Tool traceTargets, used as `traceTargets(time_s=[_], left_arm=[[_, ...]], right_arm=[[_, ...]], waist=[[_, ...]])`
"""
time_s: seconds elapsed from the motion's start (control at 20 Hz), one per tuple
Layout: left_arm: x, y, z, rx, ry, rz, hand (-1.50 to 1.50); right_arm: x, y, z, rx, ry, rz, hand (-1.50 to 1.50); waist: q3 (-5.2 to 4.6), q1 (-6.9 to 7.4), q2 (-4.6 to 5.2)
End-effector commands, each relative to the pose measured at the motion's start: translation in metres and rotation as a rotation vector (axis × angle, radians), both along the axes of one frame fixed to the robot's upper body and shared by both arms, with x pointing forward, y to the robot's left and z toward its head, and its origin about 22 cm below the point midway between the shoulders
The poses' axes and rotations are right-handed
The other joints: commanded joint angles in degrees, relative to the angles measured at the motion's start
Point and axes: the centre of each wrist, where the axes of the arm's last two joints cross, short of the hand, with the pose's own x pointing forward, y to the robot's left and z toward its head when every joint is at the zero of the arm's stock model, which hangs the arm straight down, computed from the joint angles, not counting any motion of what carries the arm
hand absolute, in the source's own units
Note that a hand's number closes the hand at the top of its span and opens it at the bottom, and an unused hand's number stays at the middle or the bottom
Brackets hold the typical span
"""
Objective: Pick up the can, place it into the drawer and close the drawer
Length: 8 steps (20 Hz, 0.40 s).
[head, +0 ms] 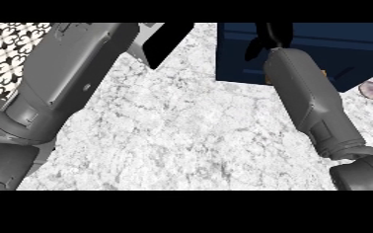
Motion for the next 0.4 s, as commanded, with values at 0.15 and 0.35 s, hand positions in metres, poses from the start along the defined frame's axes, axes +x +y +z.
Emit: traceTargets(time_s=[0.15, 0.35], left_arm=[[-0.008, 0.018, 0.004, -0.004, -0.005, -0.021, -1.5], [-0.016, 0.018, -0.006, -0.004, 0.015, -0.04, -1.5]], right_arm=[[0.009, 0.025, 0.035, 0.196, -0.096, 0.066, -1.5], [0.009, 0.026, 0.034, 0.209, -0.109, 0.086, -1.5]], waist=[[-0.16, 1.45, -0.5], [-0.18, 1.22, -0.77]])
